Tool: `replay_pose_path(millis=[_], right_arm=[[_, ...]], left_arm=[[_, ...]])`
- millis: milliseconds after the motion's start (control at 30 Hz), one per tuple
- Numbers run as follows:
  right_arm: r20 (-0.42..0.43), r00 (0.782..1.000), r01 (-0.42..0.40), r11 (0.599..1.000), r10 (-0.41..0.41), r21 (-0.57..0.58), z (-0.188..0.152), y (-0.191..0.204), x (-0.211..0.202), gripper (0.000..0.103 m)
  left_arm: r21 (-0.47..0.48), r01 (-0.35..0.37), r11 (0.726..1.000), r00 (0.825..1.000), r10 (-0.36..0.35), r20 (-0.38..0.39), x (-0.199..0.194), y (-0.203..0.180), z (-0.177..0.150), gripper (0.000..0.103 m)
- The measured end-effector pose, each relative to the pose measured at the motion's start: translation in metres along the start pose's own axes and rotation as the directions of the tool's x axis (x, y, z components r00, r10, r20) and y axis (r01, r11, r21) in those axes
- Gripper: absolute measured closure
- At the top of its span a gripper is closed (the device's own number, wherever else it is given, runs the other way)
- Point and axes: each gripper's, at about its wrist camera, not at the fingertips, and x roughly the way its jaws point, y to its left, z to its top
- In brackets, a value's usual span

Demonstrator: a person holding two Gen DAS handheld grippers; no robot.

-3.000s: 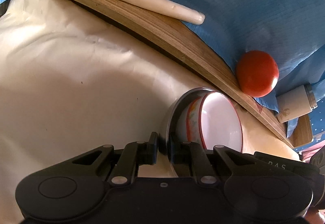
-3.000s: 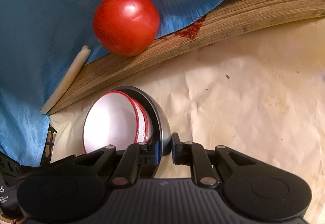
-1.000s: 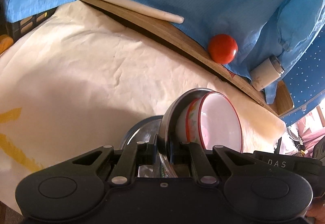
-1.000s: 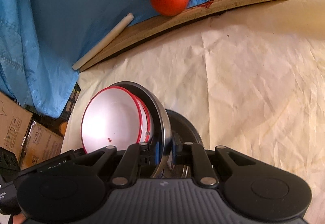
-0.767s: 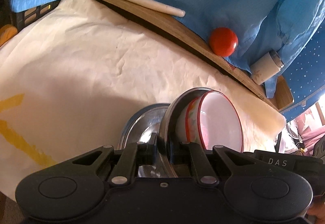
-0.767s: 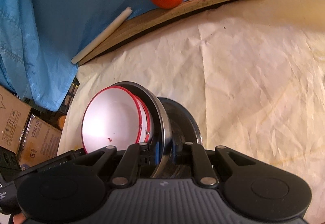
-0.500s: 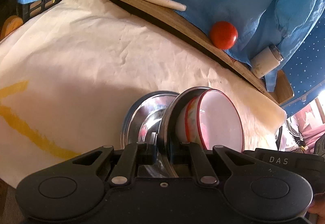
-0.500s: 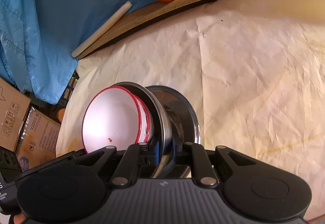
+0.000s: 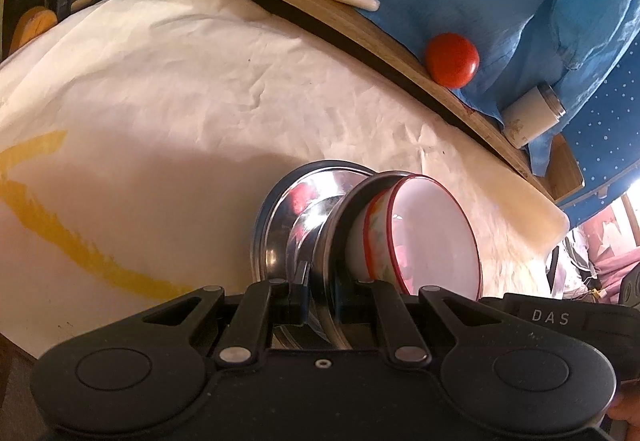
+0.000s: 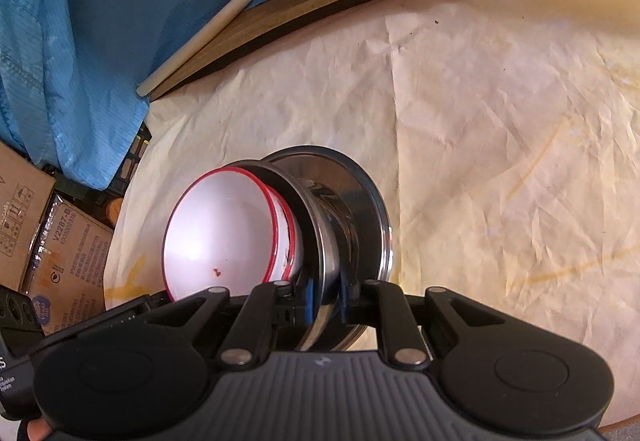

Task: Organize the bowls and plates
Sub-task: 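Lower the steel bowl stack onto the plate stack with both tools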

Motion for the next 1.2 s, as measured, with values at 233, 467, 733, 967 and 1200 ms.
replay_pose_path(millis=[233, 467, 733, 967, 1200], right_arm=[[-0.006, 1.000, 0.013, 1.000, -0.013, -0.001, 0.003, 0.003, 0.004, 0.088], [-0.012, 1.000, 0.016, 1.000, -0.016, 0.001, 0.005, 0.003, 0.006, 0.087], [-0.007, 1.000, 0.024, 1.000, -0.024, 0.005, 0.009, 0.004, 0.007, 0.087], [0.000, 1.000, 0.025, 1.000, -0.025, 0.007, 0.011, 0.005, 0.008, 0.086], [-0.001, 1.000, 0.023, 1.000, -0.023, 0.009, 0.012, 0.004, 0.009, 0.086]], left_arm=[[-0.008, 0.003, 1.000, 1.000, -0.003, -0.003, 0.005, 0.003, 0.000, 0.093], [-0.023, 0.005, 1.000, 1.000, -0.005, -0.009, 0.010, 0.007, 0.003, 0.093], [-0.033, 0.008, 0.999, 1.000, -0.009, -0.012, 0.013, 0.008, 0.005, 0.093], [-0.035, 0.009, 0.999, 1.000, -0.009, -0.008, 0.017, 0.008, 0.008, 0.093], [-0.034, 0.004, 0.999, 1.000, -0.004, -0.007, 0.019, 0.008, 0.009, 0.093]])
